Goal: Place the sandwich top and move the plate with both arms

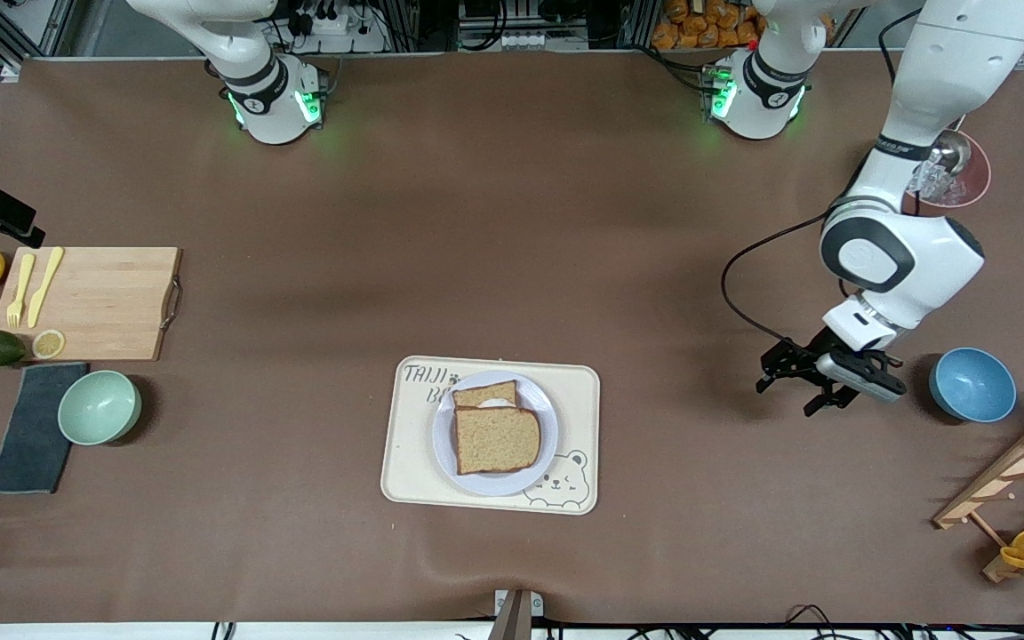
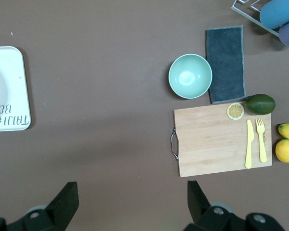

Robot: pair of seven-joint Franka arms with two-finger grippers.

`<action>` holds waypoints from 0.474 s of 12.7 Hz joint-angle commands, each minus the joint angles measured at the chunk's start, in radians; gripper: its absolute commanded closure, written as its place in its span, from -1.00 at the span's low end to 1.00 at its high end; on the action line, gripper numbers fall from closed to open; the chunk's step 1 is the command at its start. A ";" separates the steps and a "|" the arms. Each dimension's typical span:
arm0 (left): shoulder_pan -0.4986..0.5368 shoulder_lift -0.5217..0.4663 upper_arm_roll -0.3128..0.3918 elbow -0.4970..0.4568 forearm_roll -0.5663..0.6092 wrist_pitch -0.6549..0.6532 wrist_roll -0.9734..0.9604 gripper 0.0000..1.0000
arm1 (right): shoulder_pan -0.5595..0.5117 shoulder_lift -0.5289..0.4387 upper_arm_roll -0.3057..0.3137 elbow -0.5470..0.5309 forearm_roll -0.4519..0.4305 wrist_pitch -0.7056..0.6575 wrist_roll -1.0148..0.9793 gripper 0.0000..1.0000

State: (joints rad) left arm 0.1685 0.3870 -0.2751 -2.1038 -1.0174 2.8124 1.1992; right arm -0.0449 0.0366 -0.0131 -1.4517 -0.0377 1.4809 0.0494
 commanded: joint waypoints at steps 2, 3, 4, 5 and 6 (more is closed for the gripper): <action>0.009 -0.053 0.045 -0.015 0.216 -0.128 -0.189 -1.00 | -0.003 0.002 0.001 0.008 0.010 0.001 0.010 -1.00; 0.008 -0.053 0.046 -0.001 0.283 -0.145 -0.257 -1.00 | -0.003 0.002 -0.001 0.010 0.010 0.002 0.012 -1.00; 0.008 -0.053 0.047 0.004 0.333 -0.157 -0.303 -1.00 | -0.003 0.002 0.001 0.010 0.010 0.003 0.012 -1.00; 0.006 -0.053 0.047 0.019 0.374 -0.181 -0.341 -1.00 | -0.003 0.002 -0.001 0.010 0.012 0.003 0.012 -1.00; 0.003 -0.056 0.047 0.025 0.408 -0.201 -0.375 -1.00 | -0.003 0.002 0.001 0.010 0.012 0.004 0.012 -1.00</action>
State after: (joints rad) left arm 0.1757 0.3574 -0.2321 -2.0845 -0.6755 2.6591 0.8935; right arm -0.0449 0.0366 -0.0135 -1.4517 -0.0377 1.4838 0.0495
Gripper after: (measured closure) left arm 0.000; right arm 0.000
